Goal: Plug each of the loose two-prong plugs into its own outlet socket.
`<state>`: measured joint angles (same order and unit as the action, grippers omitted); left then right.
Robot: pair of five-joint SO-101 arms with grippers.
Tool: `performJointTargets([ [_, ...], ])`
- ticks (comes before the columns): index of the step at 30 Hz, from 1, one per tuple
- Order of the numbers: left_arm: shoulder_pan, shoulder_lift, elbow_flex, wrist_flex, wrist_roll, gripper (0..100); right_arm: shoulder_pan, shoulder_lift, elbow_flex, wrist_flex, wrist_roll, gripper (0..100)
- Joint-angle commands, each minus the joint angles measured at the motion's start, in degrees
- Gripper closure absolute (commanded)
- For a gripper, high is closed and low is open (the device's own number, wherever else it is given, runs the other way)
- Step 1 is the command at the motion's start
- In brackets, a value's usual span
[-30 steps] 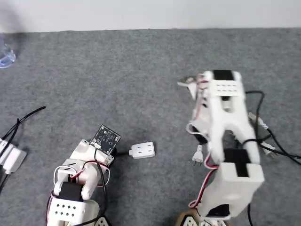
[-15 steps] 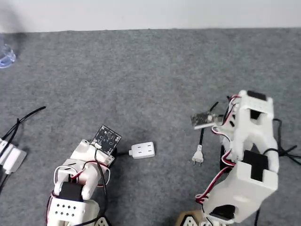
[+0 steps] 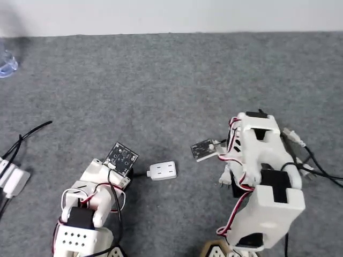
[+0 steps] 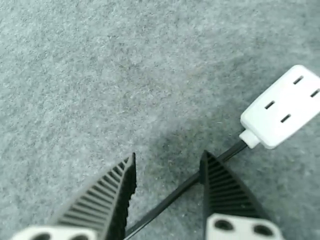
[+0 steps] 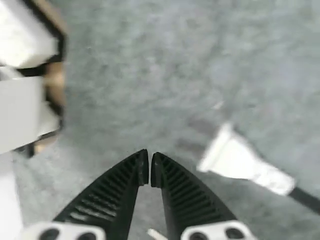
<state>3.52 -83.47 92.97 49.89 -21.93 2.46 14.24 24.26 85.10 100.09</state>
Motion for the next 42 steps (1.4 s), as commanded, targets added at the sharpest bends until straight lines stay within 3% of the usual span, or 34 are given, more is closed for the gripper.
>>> performJointTargets([
  [1,0.35,-0.53,-0.13,-1.58,-0.44,80,-2.77,0.13,0.53,-5.05,-4.40,99.1],
  [14,0.35,-0.53,-0.13,-1.58,-0.44,80,-12.62,0.57,-2.46,-7.25,-6.86,99.1],
  [24,0.35,-0.53,-0.13,-1.58,-0.44,80,-22.02,0.57,-9.93,-7.60,-18.81,99.1],
  [31,0.35,-0.53,-0.13,-1.58,-0.44,80,-21.49,-0.40,-13.01,-5.41,-21.63,99.1],
  [37,0.35,-0.53,-0.13,-1.58,-0.44,80,-20.53,-12.44,-12.22,0.48,-22.07,99.1],
  [42,0.35,-0.53,-0.13,-1.58,-0.44,80,-19.47,-13.58,-3.34,-11.38,-21.63,99.0],
])
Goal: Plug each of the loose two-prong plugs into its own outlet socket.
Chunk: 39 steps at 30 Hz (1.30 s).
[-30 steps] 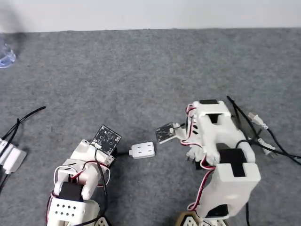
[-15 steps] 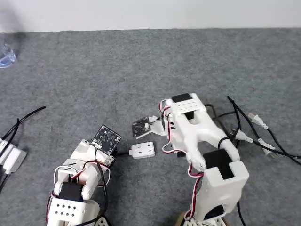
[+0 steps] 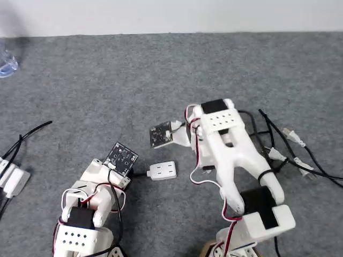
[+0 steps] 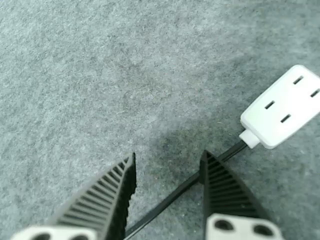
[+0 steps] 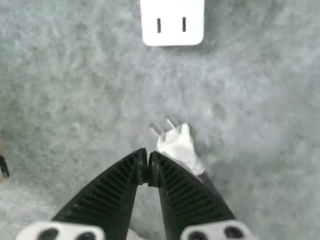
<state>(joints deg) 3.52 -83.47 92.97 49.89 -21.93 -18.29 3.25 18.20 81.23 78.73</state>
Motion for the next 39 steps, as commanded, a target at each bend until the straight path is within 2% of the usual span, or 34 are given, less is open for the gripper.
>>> performJointTargets([
  [1,0.35,-0.53,-0.13,-1.58,-0.44,80,1.89,-2.33,4.22,-11.47,-0.26,99.0],
  [4,0.35,-0.53,-0.13,-1.58,-0.44,80,3.03,-2.07,8.53,-22.02,-0.26,99.0],
  [7,0.26,-0.53,-0.13,-1.58,-0.44,80,4.79,-2.24,11.08,-26.07,1.23,96.3],
  [11,0.26,-0.53,-0.13,-1.58,-0.44,80,6.46,-2.42,10.90,-24.13,5.54,76.5],
  [13,0.35,-0.53,-0.13,-1.58,-0.44,80,6.90,-2.42,11.08,-22.99,8.79,71.4],
  [22,0.35,-0.53,-0.13,-1.58,-0.44,80,7.78,-2.24,6.68,-14.20,12.75,81.2],
  [28,0.35,-0.53,-0.13,-1.58,-0.44,80,7.52,-2.42,7.12,-9.27,17.93,81.4],
  [39,0.35,-0.53,-0.13,-1.58,-0.44,80,6.64,-1.80,8.70,-9.63,23.74,81.5],
])
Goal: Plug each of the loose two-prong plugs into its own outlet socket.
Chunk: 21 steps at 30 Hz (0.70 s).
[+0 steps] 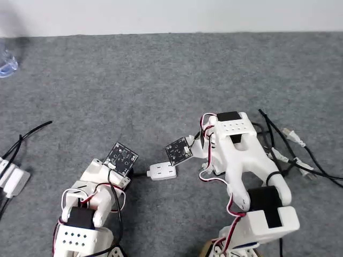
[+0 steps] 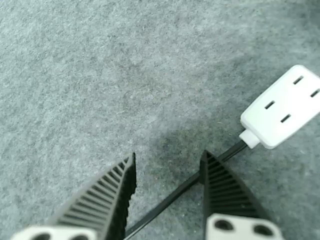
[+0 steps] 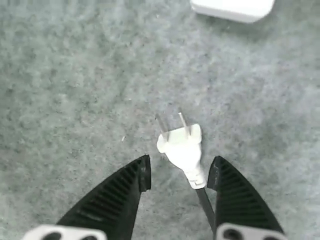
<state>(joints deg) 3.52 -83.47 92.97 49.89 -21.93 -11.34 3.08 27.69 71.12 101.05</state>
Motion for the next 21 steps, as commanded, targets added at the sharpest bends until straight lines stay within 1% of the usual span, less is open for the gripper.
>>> performJointTargets([
  [1,0.35,-0.53,-0.13,-1.58,-0.44,80,-0.66,-1.54,-0.70,0.48,1.41,81.5],
  [3,0.35,-0.53,-0.13,-1.58,-0.44,80,-0.92,-1.54,-0.09,0.48,1.93,81.5],
  [7,0.35,-0.53,-0.13,-1.58,-0.44,80,-1.01,-1.54,2.99,-0.57,5.63,81.5],
  [14,0.35,-0.53,-0.13,-1.58,-0.44,80,-0.66,-1.54,11.16,-13.32,5.63,81.6],
  [21,0.35,-0.53,-0.13,-1.58,-0.44,80,-0.57,-1.54,11.16,-14.29,5.80,81.7],
])
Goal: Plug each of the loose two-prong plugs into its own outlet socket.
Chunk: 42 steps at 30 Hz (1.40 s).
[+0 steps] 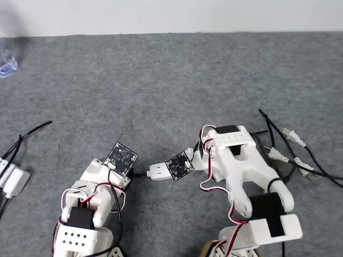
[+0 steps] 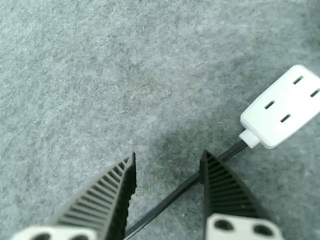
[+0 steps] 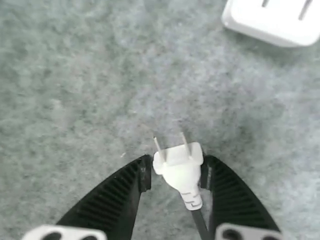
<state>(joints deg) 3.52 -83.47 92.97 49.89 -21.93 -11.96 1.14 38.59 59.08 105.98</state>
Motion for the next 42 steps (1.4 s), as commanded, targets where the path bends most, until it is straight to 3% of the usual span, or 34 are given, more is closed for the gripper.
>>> performJointTargets([
  [1,0.35,-0.53,-0.13,-1.58,-0.44,80,0.04,0.48,0.35,-3.03,0.88,82.5],
  [6,0.35,-0.53,-0.13,-1.58,-0.35,80,0.48,2.86,-0.44,-6.64,0.70,99.8],
  [10,0.35,-0.53,-0.13,-1.58,-0.35,80,0.31,2.77,-1.14,-6.99,-4.40,98.8],
  [13,0.35,-0.53,-0.13,-1.58,-0.35,80,-1.27,1.71,-2.29,-6.64,-11.96,99.0],
  [19,0.35,-0.53,-0.13,-1.58,-0.35,80,-4.09,-2.95,-2.64,-6.64,-34.11,99.1],
  [22,0.35,-0.53,-0.13,-1.58,-0.35,80,-3.47,-3.03,-2.90,-8.40,-39.91,99.1],
  [33,0.35,-0.53,-0.13,-1.58,-0.35,80,-2.86,1.19,-2.64,-11.74,-41.41,98.0],
  [39,0.35,-0.53,-0.13,-1.58,-0.35,80,-2.59,0.84,-2.64,-11.91,-41.32,79.8],
  [42,0.35,-0.53,-0.13,-1.58,-0.35,80,-2.86,0.84,-2.90,-12.26,-41.32,79.0],
])
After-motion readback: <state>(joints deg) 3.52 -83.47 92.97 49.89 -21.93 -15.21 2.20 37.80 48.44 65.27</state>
